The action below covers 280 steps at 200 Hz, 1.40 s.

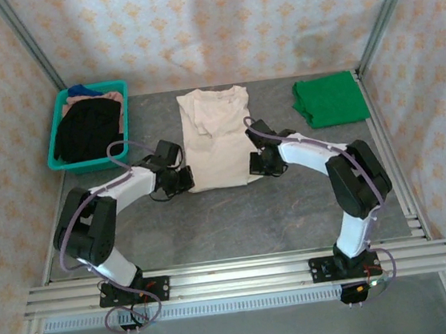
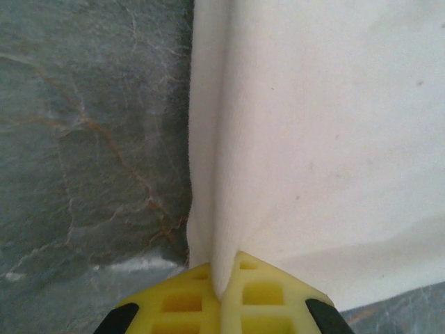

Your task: Fold and stack the t-shirts

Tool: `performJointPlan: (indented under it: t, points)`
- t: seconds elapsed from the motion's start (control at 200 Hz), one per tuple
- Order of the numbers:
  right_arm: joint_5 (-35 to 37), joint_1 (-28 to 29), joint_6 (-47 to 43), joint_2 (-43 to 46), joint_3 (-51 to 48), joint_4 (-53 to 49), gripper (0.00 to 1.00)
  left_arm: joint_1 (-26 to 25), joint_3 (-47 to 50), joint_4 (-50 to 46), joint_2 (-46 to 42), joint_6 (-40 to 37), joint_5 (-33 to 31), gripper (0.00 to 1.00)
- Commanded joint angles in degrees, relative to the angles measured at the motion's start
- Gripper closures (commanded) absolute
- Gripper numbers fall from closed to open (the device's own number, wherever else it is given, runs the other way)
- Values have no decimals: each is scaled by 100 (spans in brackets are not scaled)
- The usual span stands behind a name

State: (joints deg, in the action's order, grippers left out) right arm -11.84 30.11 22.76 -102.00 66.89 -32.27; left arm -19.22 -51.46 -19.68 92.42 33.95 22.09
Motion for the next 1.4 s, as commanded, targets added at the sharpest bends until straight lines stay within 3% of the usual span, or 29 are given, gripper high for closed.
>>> performJointPlan:
  t: [0.0,0.425,0.561,0.886,0.926,0.996,1.071,1.161,1.266,1.396]
  points:
    - [158,-58,-328,239,-40,-648,100,60,359,-352,-241,-146,-168,100]
    - [-28,-20,-524,465,-397,-323,100,33,725,-511,-725,-178,-614,100]
    - [376,-22,-640,635,-693,-171,100,33,789,-556,-715,-257,-730,100]
    - [543,-22,-624,676,-1176,19,100,58,793,-608,-614,-529,-797,100]
    - [420,-14,-608,730,-1202,47,94,42,805,-582,-607,-556,-713,100]
    - [196,38,-530,867,-1245,106,78,42,846,-547,-648,-516,-601,74]
    - [73,114,-375,1063,-1294,128,63,42,947,-452,-822,-452,-431,60]
    - [-171,128,-47,1284,-1473,323,59,37,1105,-363,-1104,-363,-303,42]
    - [-508,267,428,1430,-1732,873,53,6,1230,-277,-1325,-125,-238,34]
    - [-481,549,837,1316,-1801,1253,46,6,1228,-119,-1255,-54,-160,32]
